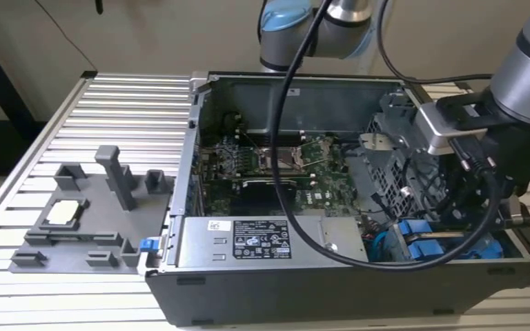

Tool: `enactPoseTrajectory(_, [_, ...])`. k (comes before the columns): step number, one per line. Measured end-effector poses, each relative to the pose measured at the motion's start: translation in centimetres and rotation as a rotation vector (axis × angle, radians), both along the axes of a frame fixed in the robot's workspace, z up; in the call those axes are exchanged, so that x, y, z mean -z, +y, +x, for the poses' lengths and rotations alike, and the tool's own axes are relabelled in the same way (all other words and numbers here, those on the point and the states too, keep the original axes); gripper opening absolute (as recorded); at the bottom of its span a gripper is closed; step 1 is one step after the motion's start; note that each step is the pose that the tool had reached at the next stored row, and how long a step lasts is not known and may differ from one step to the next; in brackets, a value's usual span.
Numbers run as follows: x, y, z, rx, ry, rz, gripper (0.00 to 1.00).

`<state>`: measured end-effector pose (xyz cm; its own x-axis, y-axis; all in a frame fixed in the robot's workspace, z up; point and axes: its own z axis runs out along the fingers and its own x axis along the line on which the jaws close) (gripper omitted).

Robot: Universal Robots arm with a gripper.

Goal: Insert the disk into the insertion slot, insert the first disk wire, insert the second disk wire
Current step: 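Insert the second disk wire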

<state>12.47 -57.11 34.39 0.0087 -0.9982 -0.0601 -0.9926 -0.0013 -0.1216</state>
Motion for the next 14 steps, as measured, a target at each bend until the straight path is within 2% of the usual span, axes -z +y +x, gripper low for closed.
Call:
enactPoseTrajectory(4, [0.01, 0.01, -0.48, 0.000, -0.0034, -0.0002, 0.16])
enactPoseTrajectory(5, [0.01, 0.01, -0.79, 0.000, -0.0066, 0.0000, 0.16])
enactPoseTrajectory(8, [0.01, 0.05, -1.72, 0.000, -0.0257, -0.0017, 0.16])
enactPoseTrajectory(10, [0.00, 0.12, -2.11, 0.000, -0.0438, -0.0096, 0.16])
enactPoseTrajectory(11, [0.00, 0.20, -2.21, 0.000, -0.0561, -0.0180, 0.16])
enactPoseTrajectory(12, [0.01, 0.34, -2.28, 0.000, -0.0711, -0.0268, 0.16])
enactPoseTrajectory(14, [0.01, 0.58, -2.44, 0.000, -0.1056, -0.0404, 0.16])
